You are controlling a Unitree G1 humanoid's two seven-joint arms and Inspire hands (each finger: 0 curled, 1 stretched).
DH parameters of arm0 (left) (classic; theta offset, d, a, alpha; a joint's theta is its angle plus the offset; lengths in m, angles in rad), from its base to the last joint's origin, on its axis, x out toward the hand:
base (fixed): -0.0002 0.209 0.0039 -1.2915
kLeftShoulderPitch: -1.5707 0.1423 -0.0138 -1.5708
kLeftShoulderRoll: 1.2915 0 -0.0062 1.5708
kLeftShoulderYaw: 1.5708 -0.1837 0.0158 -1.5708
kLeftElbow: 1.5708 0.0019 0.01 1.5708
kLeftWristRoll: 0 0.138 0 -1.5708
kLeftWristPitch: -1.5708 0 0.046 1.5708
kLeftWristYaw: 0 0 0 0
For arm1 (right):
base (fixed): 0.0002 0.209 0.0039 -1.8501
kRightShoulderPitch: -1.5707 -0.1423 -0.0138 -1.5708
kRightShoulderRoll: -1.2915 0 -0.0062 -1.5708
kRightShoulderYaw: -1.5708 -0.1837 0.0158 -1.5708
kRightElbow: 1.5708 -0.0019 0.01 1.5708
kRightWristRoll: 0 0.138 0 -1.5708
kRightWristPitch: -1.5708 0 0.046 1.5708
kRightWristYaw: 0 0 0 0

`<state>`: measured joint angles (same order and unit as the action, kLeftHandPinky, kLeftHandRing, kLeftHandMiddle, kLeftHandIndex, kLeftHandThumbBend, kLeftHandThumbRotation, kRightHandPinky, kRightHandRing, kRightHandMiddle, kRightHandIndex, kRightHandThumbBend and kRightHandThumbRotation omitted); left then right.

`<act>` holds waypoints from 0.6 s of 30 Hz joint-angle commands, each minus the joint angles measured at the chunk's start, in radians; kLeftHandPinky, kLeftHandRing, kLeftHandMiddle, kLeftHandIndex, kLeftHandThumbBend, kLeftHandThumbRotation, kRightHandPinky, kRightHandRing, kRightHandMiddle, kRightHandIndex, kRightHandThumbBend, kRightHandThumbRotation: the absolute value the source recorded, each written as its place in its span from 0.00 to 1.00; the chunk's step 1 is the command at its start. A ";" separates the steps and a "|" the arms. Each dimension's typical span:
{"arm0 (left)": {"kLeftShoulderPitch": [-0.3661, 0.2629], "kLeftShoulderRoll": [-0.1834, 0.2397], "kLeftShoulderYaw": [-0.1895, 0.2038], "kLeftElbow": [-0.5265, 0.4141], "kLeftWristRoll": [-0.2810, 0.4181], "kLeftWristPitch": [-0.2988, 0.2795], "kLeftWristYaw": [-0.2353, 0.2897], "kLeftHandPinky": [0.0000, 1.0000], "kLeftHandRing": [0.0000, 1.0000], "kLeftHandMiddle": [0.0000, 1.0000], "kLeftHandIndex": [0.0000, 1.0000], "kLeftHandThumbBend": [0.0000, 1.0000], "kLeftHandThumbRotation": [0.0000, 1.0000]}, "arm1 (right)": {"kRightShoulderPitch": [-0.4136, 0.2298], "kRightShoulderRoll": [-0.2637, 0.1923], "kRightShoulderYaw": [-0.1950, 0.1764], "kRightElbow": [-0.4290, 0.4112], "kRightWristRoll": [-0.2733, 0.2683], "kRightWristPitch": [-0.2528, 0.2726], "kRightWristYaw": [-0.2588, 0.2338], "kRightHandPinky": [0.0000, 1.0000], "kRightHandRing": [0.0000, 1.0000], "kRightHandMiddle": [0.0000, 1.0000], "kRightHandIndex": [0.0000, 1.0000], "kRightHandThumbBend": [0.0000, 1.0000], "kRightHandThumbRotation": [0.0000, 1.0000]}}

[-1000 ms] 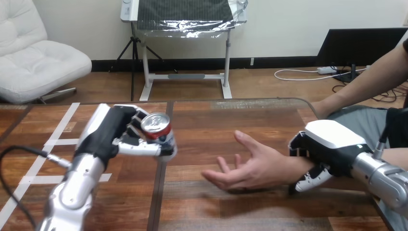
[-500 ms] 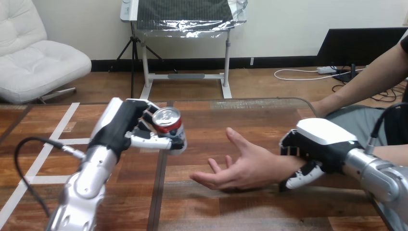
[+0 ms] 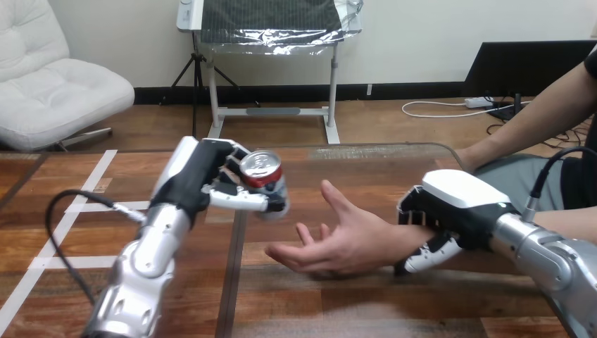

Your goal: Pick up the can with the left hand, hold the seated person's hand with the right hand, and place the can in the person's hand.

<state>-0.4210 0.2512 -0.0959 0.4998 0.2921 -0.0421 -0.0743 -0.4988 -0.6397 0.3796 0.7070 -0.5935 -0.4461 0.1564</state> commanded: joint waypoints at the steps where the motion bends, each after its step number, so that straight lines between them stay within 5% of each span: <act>1: -0.131 -0.029 -0.016 0.022 0.002 -0.038 0.022 0.28 0.33 0.37 0.42 0.69 0.00 | -0.036 0.050 -0.032 0.000 0.047 0.012 0.002 0.31 0.35 0.40 0.41 0.67 0.30; 18: -0.179 -0.090 -0.050 0.123 -0.002 -0.085 0.021 0.26 0.32 0.38 0.42 0.68 0.00 | -0.034 0.062 -0.036 -0.044 0.061 0.038 0.015 0.29 0.33 0.38 0.40 0.67 0.28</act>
<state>-0.4949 0.1823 -0.1335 0.6045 0.2904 -0.0821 -0.0659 -0.5174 -0.6122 0.3793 0.6675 -0.5729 -0.4306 0.1681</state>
